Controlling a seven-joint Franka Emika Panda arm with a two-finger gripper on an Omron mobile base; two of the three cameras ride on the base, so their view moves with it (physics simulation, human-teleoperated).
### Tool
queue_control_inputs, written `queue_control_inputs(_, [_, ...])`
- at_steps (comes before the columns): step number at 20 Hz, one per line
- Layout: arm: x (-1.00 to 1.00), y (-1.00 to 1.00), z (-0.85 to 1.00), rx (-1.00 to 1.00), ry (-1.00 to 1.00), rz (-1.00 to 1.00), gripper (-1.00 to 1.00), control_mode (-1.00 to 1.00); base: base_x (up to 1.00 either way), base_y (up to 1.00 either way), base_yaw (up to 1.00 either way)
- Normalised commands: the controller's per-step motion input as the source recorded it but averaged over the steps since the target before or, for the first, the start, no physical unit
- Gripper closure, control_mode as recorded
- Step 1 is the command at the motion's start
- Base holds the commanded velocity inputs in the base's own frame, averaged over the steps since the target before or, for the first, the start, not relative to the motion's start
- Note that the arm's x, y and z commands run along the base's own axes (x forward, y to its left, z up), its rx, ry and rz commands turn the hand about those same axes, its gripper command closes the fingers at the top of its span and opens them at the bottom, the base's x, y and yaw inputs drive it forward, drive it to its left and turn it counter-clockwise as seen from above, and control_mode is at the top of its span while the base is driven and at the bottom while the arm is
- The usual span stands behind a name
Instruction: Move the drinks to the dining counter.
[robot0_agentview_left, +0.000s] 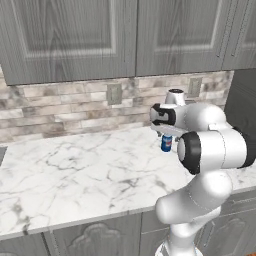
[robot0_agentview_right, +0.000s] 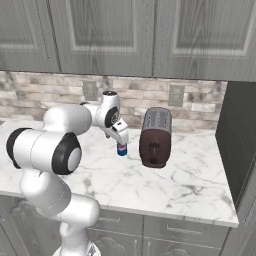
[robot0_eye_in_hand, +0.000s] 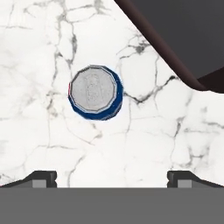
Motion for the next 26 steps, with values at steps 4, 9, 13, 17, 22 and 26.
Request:
queue_control_inputs(4, [0.19, -0.08, -0.18, 0.0, 0.0, -0.01, -1.0, -1.0, 0.0, 0.0, 0.0])
queue_control_inputs(9, [0.14, -0.06, -0.18, 0.0, 0.0, -0.01, -1.0, -1.0, 0.0, 0.0, 0.0])
queue_control_inputs(13, [0.16, -0.05, -0.05, 0.0, 0.0, -0.01, -1.0, -1.0, 0.0, 0.0, 0.0])
queue_control_inputs(17, [0.11, -0.03, -0.03, 0.0, 0.0, 0.0, -1.0, -1.0, 0.0, 0.0, 0.0])
queue_control_inputs(22, [0.12, -0.06, 0.0, 0.0, 0.0, 0.0, -1.0, -1.0, 0.0, 0.0, 0.0])
queue_control_inputs(26, [0.16, -0.09, -0.02, 0.0, 0.0, 0.0, -1.0, -1.0, 0.0, 0.0, 0.0])
